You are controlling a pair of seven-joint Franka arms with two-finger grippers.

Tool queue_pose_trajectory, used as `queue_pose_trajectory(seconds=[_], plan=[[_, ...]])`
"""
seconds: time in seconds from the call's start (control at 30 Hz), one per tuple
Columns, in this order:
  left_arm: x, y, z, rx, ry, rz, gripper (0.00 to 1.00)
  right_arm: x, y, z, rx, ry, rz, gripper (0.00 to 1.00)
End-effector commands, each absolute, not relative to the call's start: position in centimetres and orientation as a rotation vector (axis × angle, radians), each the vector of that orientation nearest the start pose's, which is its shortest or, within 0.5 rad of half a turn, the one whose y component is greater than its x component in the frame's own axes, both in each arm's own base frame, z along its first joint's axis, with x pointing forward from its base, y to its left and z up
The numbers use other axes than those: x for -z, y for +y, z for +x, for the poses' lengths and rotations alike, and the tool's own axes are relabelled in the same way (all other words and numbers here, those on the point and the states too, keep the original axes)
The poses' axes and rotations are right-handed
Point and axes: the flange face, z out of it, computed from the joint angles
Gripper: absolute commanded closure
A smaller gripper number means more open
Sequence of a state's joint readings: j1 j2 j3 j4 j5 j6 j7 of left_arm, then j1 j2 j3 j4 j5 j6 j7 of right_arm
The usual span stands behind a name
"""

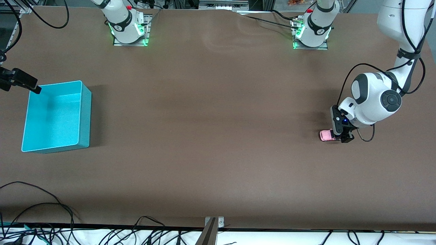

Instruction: Wind and store pink jeep toy

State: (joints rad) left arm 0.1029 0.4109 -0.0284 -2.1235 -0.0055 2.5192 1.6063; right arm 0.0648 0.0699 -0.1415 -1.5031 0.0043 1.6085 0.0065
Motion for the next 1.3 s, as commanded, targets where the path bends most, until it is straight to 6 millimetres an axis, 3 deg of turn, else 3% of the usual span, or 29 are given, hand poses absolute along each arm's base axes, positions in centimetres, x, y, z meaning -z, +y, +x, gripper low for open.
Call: queue_pose_trajectory(seconds=[0.0,0.4,0.43,0.7,0.73,1.0,1.27], plan=[[-20.7,5.7,58.2,0.022,2.213,-2.260,0.00,-62.8,-4.3,57.6,0.056,0.130,-3.155,0.00],[-19.8,6.3,58.0,0.027,2.190,-2.310,0.00,-62.8,-4.4,57.6,0.058,0.135,-3.155,0.00],[-19.6,6.3,57.9,0.032,2.184,-2.325,0.04,-62.9,-4.3,57.6,0.061,0.132,-3.155,0.00],[-19.4,6.3,57.9,0.031,2.190,-2.323,0.94,-62.8,-4.4,57.6,0.058,0.135,-3.155,0.00],[-19.5,6.3,57.9,0.033,2.189,-2.322,1.00,-62.9,-4.4,57.6,0.058,0.135,-3.155,0.00],[-21.0,6.5,58.8,0.052,2.199,-2.282,1.00,-62.9,-4.3,57.7,0.063,0.135,-3.155,0.00],[-20.4,5.9,58.7,0.045,2.240,-2.259,1.00,-62.8,-4.6,57.6,0.058,0.144,-3.155,0.00]])
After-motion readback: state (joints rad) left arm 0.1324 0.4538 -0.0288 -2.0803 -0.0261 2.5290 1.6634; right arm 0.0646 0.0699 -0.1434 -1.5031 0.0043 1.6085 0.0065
